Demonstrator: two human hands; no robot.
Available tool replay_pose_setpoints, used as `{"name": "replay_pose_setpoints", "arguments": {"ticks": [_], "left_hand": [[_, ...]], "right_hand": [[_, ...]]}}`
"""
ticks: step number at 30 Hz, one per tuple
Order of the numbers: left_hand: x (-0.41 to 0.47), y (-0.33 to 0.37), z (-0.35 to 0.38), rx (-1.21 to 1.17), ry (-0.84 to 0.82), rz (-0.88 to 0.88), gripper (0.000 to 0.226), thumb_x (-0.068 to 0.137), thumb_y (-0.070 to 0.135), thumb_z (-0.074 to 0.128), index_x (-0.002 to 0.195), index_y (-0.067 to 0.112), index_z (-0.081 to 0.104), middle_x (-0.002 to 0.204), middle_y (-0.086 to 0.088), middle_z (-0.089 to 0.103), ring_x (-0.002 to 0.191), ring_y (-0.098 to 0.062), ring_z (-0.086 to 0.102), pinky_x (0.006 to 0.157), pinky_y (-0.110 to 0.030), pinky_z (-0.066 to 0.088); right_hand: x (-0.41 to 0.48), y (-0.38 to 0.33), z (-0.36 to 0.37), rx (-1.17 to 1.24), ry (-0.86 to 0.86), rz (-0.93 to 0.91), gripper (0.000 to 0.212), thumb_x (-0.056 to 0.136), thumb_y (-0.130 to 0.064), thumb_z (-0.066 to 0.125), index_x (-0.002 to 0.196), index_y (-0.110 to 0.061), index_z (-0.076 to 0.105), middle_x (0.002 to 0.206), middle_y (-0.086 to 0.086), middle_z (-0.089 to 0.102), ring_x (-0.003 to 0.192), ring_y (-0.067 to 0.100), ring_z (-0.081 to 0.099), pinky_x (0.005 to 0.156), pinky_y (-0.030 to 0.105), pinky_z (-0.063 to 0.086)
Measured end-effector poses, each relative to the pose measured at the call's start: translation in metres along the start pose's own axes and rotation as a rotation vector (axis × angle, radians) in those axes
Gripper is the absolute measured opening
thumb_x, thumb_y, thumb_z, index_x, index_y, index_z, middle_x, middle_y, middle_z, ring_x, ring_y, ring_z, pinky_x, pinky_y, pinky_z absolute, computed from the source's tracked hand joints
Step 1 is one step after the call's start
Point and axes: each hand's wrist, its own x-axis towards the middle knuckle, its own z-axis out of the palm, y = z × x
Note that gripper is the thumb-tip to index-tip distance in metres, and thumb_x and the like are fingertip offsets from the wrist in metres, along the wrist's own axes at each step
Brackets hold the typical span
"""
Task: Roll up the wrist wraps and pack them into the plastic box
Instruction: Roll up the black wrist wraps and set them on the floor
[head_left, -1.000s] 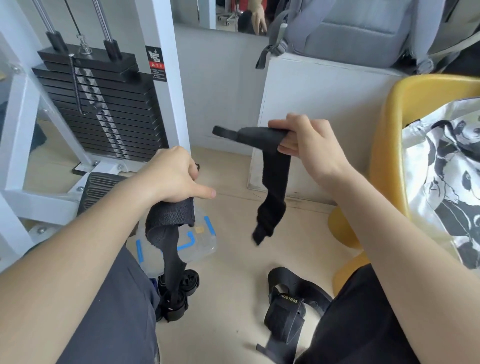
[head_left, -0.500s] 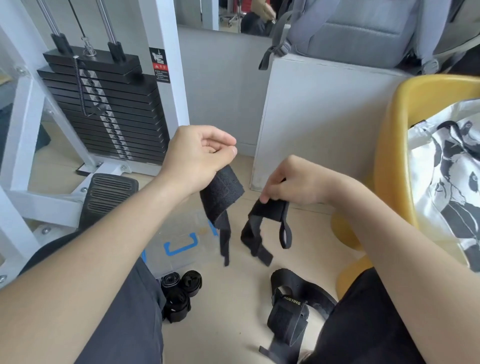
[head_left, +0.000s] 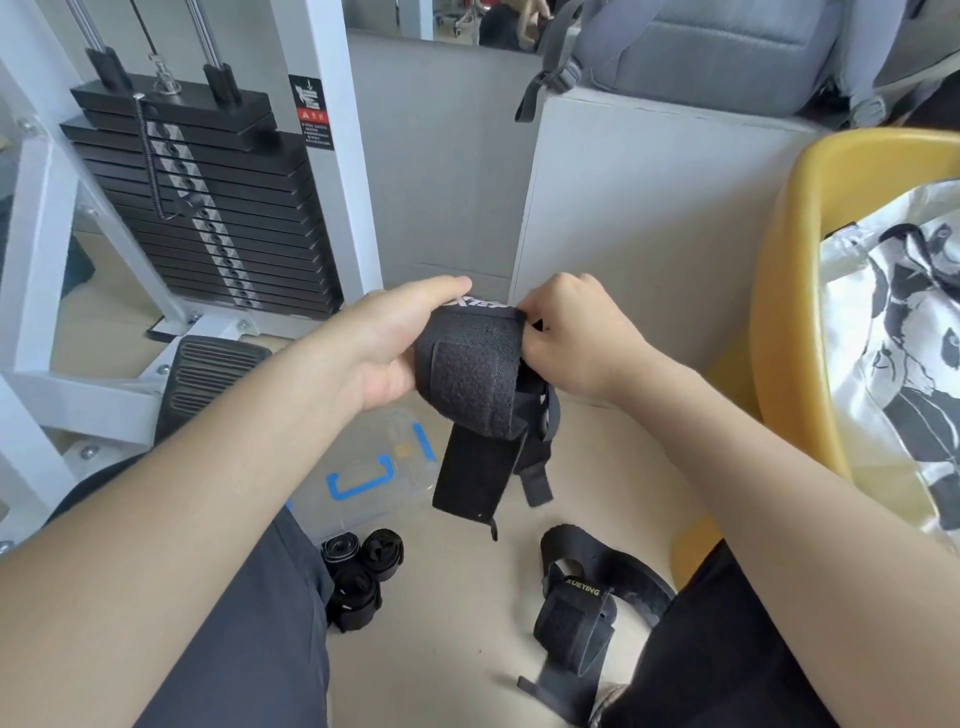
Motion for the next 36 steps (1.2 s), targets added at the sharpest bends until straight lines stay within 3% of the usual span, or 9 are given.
{"name": "replay_pose_setpoints", "arguments": {"ticks": [5, 10, 12, 15, 20, 22, 27, 31, 36], "left_hand": [[0.0, 0.0, -0.007, 0.166, 0.049, -0.03, 0.035, 0.104, 0.025, 0.071, 0.133, 0.005, 0.073, 0.128, -0.016, 0.078, 0.117, -0.031, 0.076, 0.11, -0.05, 0.057], [0.001, -0.001, -0.01, 0.182, 0.077, -0.052, 0.01, 0.098, 0.005, 0.067, 0.106, 0.011, 0.067, 0.084, -0.008, 0.069, 0.062, -0.019, 0.069, 0.056, -0.027, 0.059], [0.003, -0.003, -0.011, 0.184, 0.079, -0.049, 0.014, 0.096, 0.002, 0.066, 0.108, 0.01, 0.066, 0.089, -0.01, 0.07, 0.069, -0.021, 0.071, 0.07, -0.033, 0.062], [0.001, -0.006, -0.01, 0.151, 0.088, -0.036, 0.021, 0.092, -0.001, 0.06, 0.109, 0.01, 0.064, 0.095, -0.01, 0.067, 0.071, -0.024, 0.072, 0.074, -0.038, 0.065], [-0.001, -0.008, -0.004, 0.078, 0.028, -0.083, 0.019, 0.102, 0.008, 0.058, 0.118, 0.009, 0.068, 0.106, -0.012, 0.073, 0.081, -0.027, 0.076, 0.069, -0.036, 0.067], [-0.003, -0.008, 0.0, 0.055, -0.04, -0.11, 0.022, 0.111, 0.018, 0.055, 0.121, 0.007, 0.07, 0.109, -0.012, 0.077, 0.089, -0.027, 0.076, 0.081, -0.039, 0.065], [-0.005, -0.013, 0.004, 0.089, -0.083, -0.15, 0.023, 0.113, 0.021, 0.055, 0.123, 0.01, 0.073, 0.108, -0.009, 0.077, 0.088, -0.024, 0.075, 0.076, -0.037, 0.061], [-0.005, -0.013, 0.004, 0.131, -0.138, -0.092, 0.022, 0.112, 0.012, 0.055, 0.098, 0.012, 0.072, 0.086, -0.006, 0.074, 0.062, -0.017, 0.073, 0.058, -0.028, 0.059], [-0.003, -0.02, 0.011, 0.119, -0.098, 0.059, 0.018, 0.112, 0.01, 0.058, 0.123, 0.004, 0.071, 0.096, -0.01, 0.077, 0.08, -0.021, 0.076, 0.069, -0.035, 0.067]], "right_hand": [[0.0, -0.003, 0.006, 0.034, 0.011, -0.026, 0.032, 0.088, -0.003, 0.053, 0.063, -0.003, 0.034, 0.075, 0.034, 0.034, 0.078, 0.032, 0.02, 0.067, 0.05, 0.041], [-0.001, 0.002, 0.005, 0.123, -0.018, 0.011, 0.045, 0.093, -0.01, 0.062, 0.053, -0.016, 0.041, 0.066, 0.013, 0.026, 0.072, 0.023, 0.021, 0.058, 0.034, 0.029], [-0.002, 0.011, 0.004, 0.185, -0.098, 0.089, 0.024, 0.094, -0.02, 0.072, 0.075, -0.011, 0.081, 0.059, 0.009, 0.051, 0.057, 0.017, 0.039, 0.057, 0.024, 0.041], [-0.004, 0.021, 0.003, 0.275, -0.139, 0.192, 0.017, 0.092, -0.013, 0.074, 0.093, -0.022, 0.089, 0.08, -0.015, 0.078, 0.068, 0.002, 0.068, 0.068, 0.018, 0.053], [-0.004, 0.021, 0.004, 0.579, -0.079, 0.456, 0.029, 0.094, 0.0, 0.068, 0.115, -0.016, 0.08, 0.104, 0.004, 0.075, 0.065, 0.029, 0.08, 0.055, 0.026, 0.063], [-0.003, 0.018, 0.007, 0.726, -0.024, 0.512, 0.034, 0.095, 0.007, 0.066, 0.118, -0.015, 0.079, 0.111, 0.013, 0.074, 0.077, 0.033, 0.081, 0.062, 0.035, 0.068], [0.002, 0.019, 0.01, 0.929, 0.103, 0.557, 0.042, 0.085, 0.019, 0.065, 0.091, -0.019, 0.082, 0.098, 0.013, 0.081, 0.093, 0.032, 0.079, 0.088, 0.045, 0.068], [0.004, 0.02, 0.011, 1.083, 0.14, 0.601, 0.031, 0.086, 0.011, 0.067, 0.09, -0.014, 0.085, 0.089, 0.01, 0.083, 0.084, 0.026, 0.079, 0.075, 0.034, 0.066], [0.002, 0.016, 0.009, 1.234, 0.084, 0.587, 0.028, 0.101, 0.011, 0.058, 0.11, -0.004, 0.08, 0.097, 0.017, 0.083, 0.08, 0.029, 0.08, 0.067, 0.033, 0.064]]}}
